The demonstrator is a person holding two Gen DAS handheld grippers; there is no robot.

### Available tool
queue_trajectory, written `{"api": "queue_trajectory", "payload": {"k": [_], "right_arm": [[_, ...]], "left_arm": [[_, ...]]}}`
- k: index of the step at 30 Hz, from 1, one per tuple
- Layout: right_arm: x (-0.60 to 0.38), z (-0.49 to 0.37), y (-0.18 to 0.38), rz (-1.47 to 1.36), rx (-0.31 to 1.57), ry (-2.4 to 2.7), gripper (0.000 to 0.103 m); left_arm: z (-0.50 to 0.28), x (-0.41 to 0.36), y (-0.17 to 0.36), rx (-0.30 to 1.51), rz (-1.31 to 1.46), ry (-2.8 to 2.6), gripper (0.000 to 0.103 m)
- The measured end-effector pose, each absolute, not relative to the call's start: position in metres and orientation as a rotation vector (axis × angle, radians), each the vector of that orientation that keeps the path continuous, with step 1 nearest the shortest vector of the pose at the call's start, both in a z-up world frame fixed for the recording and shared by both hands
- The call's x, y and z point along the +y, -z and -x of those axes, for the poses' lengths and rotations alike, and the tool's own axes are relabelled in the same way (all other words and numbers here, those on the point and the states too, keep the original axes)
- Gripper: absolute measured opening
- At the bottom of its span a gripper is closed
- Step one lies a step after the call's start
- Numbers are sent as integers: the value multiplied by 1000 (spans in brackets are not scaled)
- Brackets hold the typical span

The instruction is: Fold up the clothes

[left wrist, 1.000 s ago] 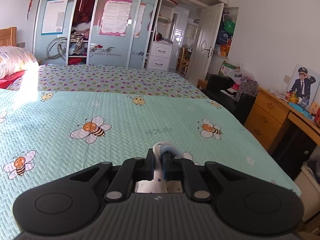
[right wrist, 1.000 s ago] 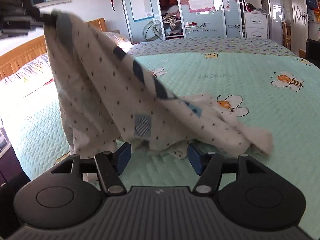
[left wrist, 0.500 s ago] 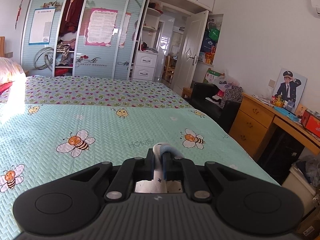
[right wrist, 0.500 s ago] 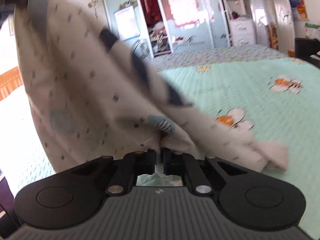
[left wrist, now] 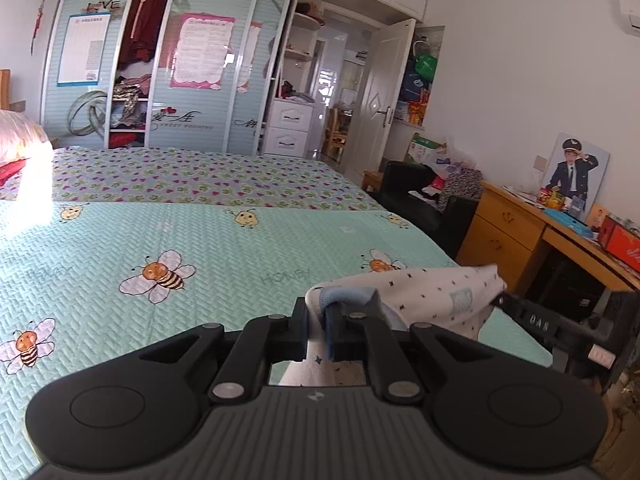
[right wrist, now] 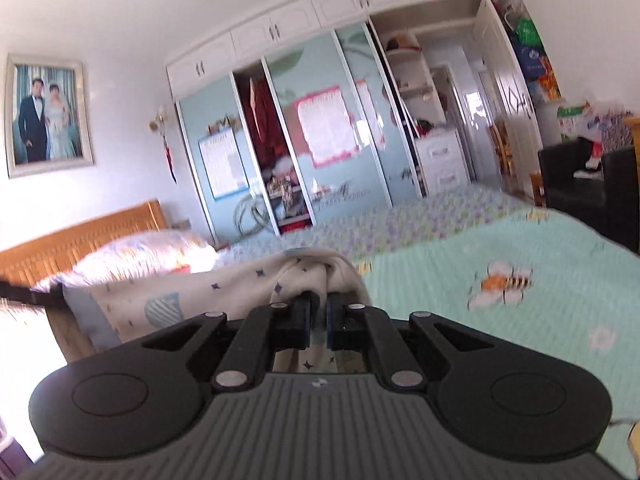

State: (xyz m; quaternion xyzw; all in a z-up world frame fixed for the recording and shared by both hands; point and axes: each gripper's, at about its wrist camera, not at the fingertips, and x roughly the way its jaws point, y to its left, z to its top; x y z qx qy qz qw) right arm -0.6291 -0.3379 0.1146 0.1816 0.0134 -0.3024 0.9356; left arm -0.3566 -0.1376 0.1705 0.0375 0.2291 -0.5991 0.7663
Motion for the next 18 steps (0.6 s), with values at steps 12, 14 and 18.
{"api": "queue_trajectory", "payload": {"k": [12,14,18], "right_arm": [[-411,625,-92,-519,199,649,11],[-428,604,-58,-484,346,734,14],[-435,593,-11,-502,504,817,18]], "left_arm": [[337,-200,-128,622,-158,1347,12],[335,-231,-96,693,-218,1305,12],[335,-266,-40,826,-276,1206,22]]}}
